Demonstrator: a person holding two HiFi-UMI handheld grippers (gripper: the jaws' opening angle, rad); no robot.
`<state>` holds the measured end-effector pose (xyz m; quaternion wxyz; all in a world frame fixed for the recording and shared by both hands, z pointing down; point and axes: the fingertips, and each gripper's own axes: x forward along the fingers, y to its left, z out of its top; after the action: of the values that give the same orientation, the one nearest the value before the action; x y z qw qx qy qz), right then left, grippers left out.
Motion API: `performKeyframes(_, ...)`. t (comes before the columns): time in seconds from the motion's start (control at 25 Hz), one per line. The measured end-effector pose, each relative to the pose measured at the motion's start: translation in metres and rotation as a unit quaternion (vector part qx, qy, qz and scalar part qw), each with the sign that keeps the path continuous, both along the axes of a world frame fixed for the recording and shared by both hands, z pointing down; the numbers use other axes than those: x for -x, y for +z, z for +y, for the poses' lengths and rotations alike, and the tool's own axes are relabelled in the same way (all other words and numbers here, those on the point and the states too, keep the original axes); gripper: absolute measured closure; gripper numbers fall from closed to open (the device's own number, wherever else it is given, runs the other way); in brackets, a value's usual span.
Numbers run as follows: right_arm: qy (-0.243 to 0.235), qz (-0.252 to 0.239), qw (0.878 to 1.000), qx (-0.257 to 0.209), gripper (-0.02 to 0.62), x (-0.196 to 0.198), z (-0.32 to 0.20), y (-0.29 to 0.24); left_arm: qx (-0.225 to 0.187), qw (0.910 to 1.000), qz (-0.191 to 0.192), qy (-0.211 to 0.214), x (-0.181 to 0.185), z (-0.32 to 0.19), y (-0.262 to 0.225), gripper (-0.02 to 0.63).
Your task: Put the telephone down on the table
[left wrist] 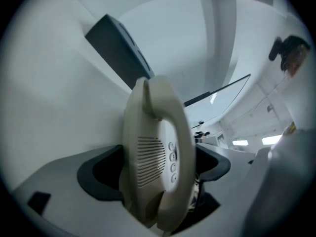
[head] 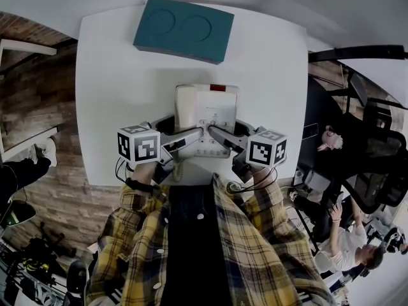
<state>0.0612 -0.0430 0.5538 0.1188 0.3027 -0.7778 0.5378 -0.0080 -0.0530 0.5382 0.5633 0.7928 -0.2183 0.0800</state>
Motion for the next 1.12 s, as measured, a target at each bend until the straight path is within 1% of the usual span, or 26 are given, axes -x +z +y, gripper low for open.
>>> performKeyframes(0.04,0.003,0.009,1.0,-0.002,0.316,-0.002,0.0,0.001,-0.018,0.9995,-0.023,-0.008,0.006,-0.005,-0.002,0.163)
performKeyframes(0.08,0.004,0.015,1.0,-0.004,0.315,-0.003,-0.001,0.001,-0.036,0.9985,-0.037,-0.015,0.012,-0.011,-0.006,0.164)
performKeyframes(0.16,0.001,0.021,1.0,-0.006,0.316,-0.004,-0.002,-0.001,-0.054,0.9974,-0.041,-0.023,0.019,-0.022,-0.016,0.164)
performKeyframes(0.28,-0.001,0.023,1.0,-0.007,0.316,-0.004,-0.002,-0.002,-0.059,0.9971,-0.042,-0.022,0.02,-0.027,-0.02,0.164)
performKeyframes(0.48,0.0,0.028,1.0,-0.008,0.316,-0.004,-0.002,-0.001,-0.058,0.9972,-0.047,-0.011,0.01,-0.018,-0.012,0.164)
performKeyframes(0.68,0.0,0.033,0.999,-0.008,0.314,-0.004,-0.001,0.0,-0.068,0.996,-0.057,-0.011,0.009,-0.014,-0.009,0.164)
performKeyframes(0.88,0.001,0.038,0.999,-0.013,0.314,-0.004,-0.002,-0.002,-0.091,0.9936,-0.067,-0.013,0.006,-0.017,-0.012,0.166)
performKeyframes(1.04,0.003,0.042,0.999,-0.02,0.316,-0.004,-0.003,-0.002,-0.114,0.9898,-0.085,-0.004,0.004,-0.016,-0.013,0.166)
performKeyframes(1.12,0.003,0.045,0.999,-0.023,0.314,-0.005,-0.002,-0.003,-0.118,0.9891,-0.088,0.0,0.002,-0.015,-0.013,0.166)
